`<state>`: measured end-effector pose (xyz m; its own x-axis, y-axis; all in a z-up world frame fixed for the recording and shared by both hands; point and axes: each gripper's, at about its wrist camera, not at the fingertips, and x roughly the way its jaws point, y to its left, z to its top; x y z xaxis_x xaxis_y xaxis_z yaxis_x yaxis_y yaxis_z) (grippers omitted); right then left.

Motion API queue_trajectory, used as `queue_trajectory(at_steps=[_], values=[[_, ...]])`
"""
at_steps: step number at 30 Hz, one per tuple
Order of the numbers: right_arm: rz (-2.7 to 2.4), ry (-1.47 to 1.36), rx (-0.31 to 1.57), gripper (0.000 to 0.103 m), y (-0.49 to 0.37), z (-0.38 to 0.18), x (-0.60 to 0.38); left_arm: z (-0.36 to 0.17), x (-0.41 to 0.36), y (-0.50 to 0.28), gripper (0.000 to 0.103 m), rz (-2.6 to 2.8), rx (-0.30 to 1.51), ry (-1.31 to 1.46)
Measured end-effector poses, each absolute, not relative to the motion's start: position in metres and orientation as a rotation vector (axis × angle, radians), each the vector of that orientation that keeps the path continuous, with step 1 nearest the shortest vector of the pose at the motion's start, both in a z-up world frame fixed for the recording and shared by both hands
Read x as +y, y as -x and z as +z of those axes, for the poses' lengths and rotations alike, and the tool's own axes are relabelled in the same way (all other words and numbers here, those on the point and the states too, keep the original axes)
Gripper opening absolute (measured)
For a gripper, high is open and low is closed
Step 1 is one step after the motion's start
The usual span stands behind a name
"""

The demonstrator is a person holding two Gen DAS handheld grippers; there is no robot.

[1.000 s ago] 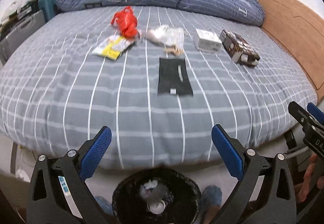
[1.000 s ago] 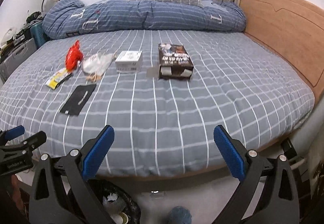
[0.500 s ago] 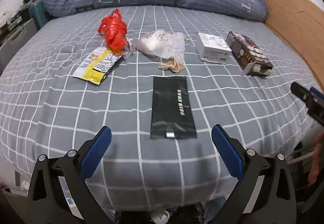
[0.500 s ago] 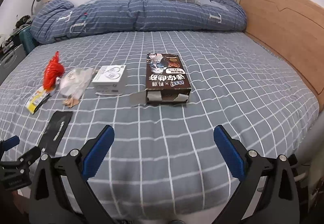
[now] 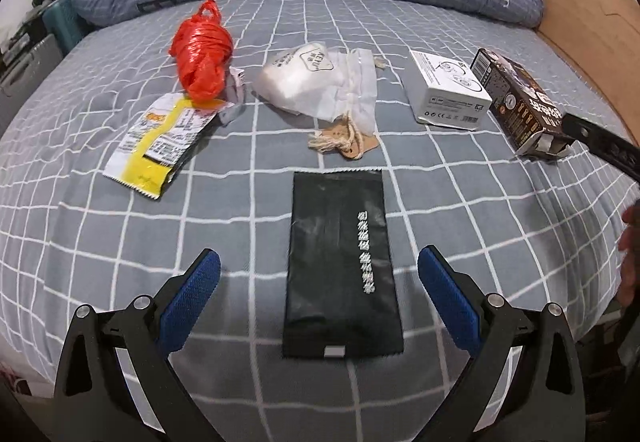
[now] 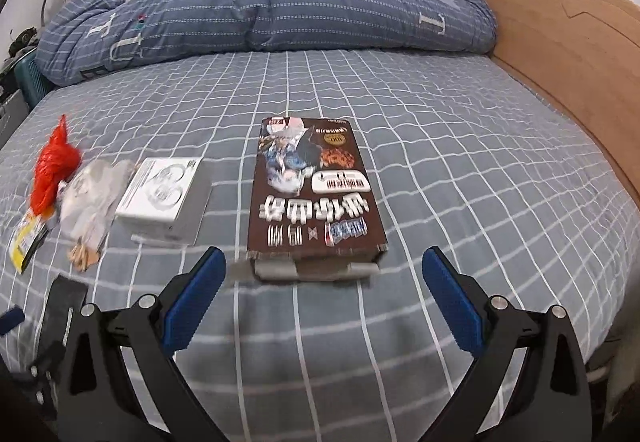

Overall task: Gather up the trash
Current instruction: 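Move both tools over the bed toward the black packet and brown box, then grasp the black packet with the left tool while the right tool grasps the brown snack box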

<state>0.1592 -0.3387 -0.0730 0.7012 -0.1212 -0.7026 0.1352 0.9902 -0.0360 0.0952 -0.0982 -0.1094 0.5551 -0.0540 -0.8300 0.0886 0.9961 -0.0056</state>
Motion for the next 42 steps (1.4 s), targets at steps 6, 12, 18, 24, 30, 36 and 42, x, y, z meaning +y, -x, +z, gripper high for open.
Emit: queue_trajectory(at_steps=[6, 12, 18, 24, 30, 36, 42], values=[[-0.144, -0.017, 0.789, 0.095, -0.189, -0.079, -0.338, -0.120, -0.107, -0.106, 0.096, -0.078, 1.003, -0.045], [-0.150, -0.024, 0.809, 0.095, -0.205, -0.089, -0.344, -0.127, -0.110, -0.110, 0.087, -0.091, 1.019, -0.033], [-0.131, -0.060, 0.838, 0.095, -0.214, -0.096, -0.348, -0.130, -0.109, -0.113, 0.078, -0.080, 1.024, -0.031], [-0.140, -0.032, 0.876, 0.095, -0.220, -0.107, -0.343, -0.132, -0.107, -0.114, 0.059, -0.075, 1.025, -0.037], [-0.134, -0.027, 0.906, 0.088, -0.223, -0.115, -0.340, -0.133, -0.106, -0.115, 0.054, -0.085, 1.020, -0.039], [-0.140, -0.013, 0.909, 0.086, -0.221, -0.116, -0.338, -0.133, -0.104, -0.114, 0.048, -0.087, 1.010, -0.036], [-0.134, -0.040, 0.900, 0.086, -0.219, -0.112, -0.338, -0.129, -0.103, -0.115, 0.046, -0.086, 1.005, -0.025]])
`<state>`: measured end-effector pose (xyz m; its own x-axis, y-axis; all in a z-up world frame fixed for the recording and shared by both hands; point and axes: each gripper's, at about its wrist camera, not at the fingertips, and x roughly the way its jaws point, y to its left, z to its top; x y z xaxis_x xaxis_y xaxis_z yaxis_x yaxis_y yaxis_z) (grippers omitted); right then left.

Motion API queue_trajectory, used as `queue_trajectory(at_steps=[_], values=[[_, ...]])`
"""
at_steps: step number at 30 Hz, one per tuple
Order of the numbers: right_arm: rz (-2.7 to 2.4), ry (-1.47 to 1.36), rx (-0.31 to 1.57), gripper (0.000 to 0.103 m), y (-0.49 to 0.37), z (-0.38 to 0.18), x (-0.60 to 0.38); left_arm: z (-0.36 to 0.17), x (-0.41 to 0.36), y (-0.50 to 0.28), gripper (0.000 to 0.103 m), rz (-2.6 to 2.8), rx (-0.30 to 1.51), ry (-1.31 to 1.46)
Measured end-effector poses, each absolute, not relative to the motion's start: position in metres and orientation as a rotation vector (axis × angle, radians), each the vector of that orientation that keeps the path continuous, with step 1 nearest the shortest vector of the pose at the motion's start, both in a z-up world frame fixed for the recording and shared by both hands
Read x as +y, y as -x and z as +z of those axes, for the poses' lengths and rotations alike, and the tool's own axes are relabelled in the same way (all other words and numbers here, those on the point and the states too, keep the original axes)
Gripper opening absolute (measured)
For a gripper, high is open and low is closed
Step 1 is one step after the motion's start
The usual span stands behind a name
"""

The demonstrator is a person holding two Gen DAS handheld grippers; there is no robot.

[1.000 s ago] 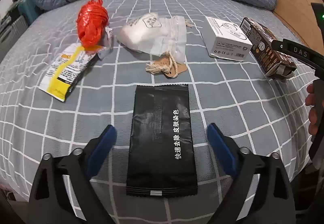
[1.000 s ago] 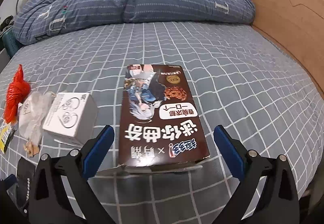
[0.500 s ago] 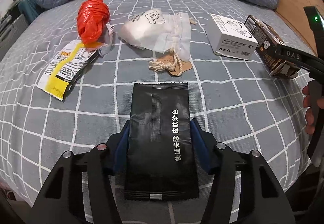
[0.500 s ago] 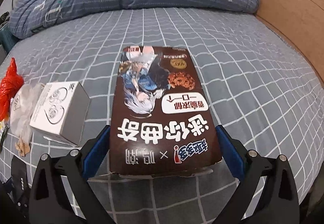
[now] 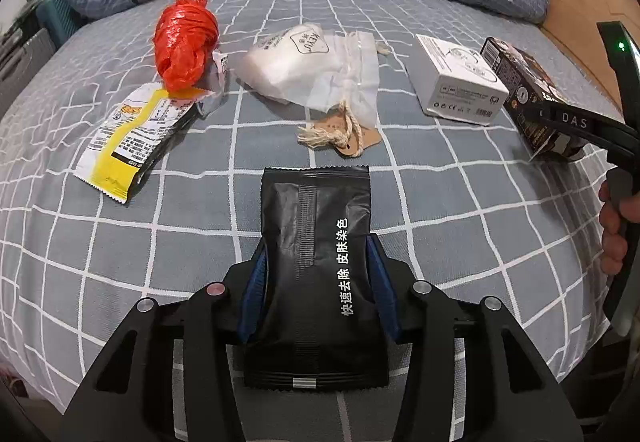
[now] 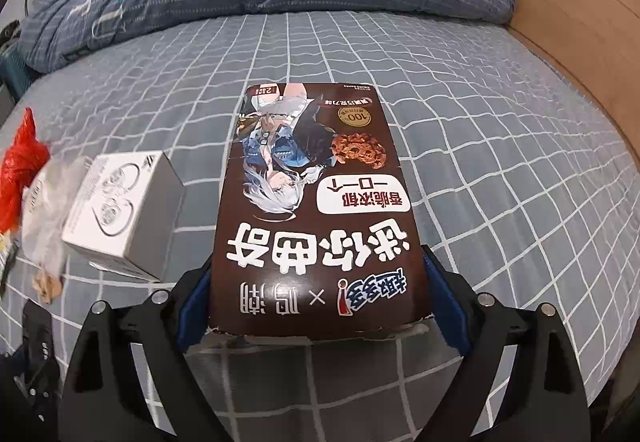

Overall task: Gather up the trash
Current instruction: 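Grasp the black packet with the left tool while the right tool grasps the brown snack box, then carry the black packet and brown box with both tools over the bin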

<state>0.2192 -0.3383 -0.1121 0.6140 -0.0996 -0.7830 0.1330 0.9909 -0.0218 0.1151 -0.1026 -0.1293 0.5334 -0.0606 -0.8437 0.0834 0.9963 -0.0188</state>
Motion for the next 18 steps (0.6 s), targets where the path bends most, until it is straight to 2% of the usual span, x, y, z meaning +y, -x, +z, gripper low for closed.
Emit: queue_trajectory(at_steps=[4, 18], values=[[-0.138, -0.037, 0.869, 0.086, -0.213, -0.101, -0.336, -0.124, -0.102, -0.114, 0.040, -0.088, 0.991, -0.030], [-0.134, -0.027, 0.798, 0.086, -0.174, -0.065, -0.325, -0.089, -0.090, -0.100, 0.040, -0.107, 0.936, -0.009]])
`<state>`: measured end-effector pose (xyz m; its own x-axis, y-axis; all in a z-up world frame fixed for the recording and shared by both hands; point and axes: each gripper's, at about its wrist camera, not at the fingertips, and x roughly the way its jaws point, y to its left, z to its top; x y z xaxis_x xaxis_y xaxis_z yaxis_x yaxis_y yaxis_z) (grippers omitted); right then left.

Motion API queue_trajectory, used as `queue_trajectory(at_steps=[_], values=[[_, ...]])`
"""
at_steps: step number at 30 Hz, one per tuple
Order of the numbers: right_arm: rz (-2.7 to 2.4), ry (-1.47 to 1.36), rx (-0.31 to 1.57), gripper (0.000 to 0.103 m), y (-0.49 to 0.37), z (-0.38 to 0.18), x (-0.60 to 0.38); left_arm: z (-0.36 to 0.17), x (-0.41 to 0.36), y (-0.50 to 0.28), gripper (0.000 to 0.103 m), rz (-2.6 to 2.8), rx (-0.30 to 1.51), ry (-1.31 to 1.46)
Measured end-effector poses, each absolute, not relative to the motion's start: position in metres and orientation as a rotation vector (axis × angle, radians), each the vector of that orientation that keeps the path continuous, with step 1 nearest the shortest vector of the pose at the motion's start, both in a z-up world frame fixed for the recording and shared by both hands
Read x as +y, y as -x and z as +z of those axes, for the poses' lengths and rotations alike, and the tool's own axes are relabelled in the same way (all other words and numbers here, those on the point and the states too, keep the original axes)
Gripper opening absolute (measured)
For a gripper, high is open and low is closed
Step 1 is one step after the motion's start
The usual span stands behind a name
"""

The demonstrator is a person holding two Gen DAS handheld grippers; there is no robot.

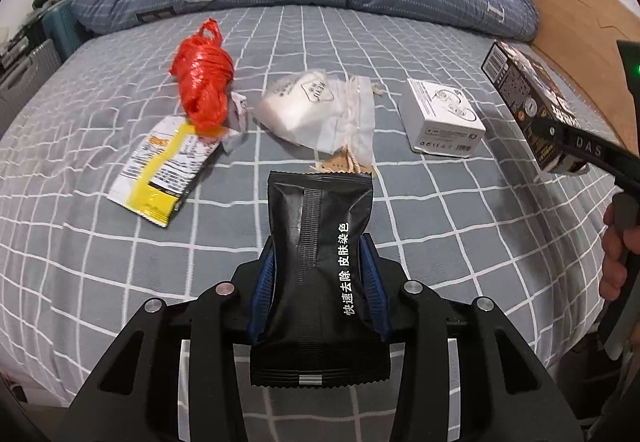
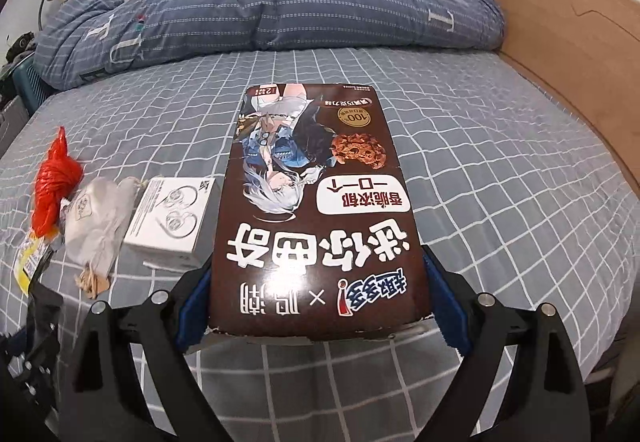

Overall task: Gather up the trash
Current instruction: 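Carry the black packet and brown box with both tools over the bin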

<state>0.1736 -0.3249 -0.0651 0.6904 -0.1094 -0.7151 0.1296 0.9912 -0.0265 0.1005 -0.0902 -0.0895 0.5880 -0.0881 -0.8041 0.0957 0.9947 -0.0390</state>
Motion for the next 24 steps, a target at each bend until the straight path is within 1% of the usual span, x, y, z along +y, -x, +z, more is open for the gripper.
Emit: queue_trajectory(at_steps=[10, 24], values=[[-0.126, -0.034, 0.783, 0.086, -0.144, -0.055, -0.317, -0.073, -0.075, -0.088, 0.040, -0.119, 0.910, 0.022], [-0.136, -0.032, 0.741, 0.087, -0.083, -0.036, -0.300, -0.050, -0.061, -0.053, 0.040, -0.129, 0.865, 0.027]])
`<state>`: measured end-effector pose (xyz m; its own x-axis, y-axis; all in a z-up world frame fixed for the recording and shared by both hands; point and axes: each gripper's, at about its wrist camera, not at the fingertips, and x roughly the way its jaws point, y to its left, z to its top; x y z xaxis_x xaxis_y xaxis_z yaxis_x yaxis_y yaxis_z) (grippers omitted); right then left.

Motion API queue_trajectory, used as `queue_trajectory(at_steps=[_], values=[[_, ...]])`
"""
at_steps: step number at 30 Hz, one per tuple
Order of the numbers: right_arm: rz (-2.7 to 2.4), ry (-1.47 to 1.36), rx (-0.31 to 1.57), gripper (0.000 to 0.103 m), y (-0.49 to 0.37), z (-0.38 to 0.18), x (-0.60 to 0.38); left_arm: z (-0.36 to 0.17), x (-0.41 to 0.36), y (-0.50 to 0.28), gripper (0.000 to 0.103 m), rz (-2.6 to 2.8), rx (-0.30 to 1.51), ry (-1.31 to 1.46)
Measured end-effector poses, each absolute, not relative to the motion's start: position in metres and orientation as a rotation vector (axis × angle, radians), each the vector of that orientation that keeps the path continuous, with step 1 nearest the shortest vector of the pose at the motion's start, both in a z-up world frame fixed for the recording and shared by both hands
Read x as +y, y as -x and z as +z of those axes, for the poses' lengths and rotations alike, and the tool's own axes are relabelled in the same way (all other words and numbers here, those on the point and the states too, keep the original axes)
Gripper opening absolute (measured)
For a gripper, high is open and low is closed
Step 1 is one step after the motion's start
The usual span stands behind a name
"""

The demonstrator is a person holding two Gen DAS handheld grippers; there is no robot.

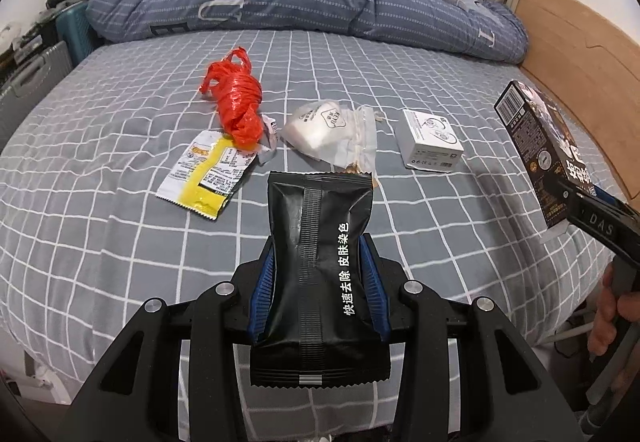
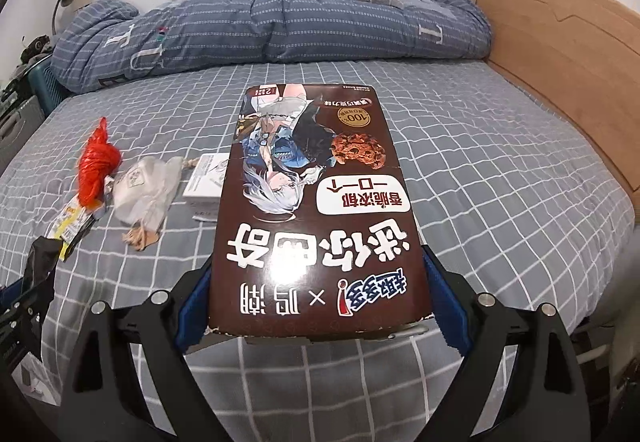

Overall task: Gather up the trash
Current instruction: 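Carry the black packet and brown box with both tools over the bin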

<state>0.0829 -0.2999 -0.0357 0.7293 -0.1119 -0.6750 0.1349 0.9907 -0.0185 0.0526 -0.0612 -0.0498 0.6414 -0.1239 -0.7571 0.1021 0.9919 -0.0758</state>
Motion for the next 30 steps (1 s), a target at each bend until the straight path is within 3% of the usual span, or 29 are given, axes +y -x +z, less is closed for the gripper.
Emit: queue_trajectory(at_steps=[30], values=[[-0.042, 0.000, 0.735, 0.087, 0.042, -0.039, -0.240, -0.061, -0.034, 0.048, 0.040, -0.110, 0.890, 0.070]])
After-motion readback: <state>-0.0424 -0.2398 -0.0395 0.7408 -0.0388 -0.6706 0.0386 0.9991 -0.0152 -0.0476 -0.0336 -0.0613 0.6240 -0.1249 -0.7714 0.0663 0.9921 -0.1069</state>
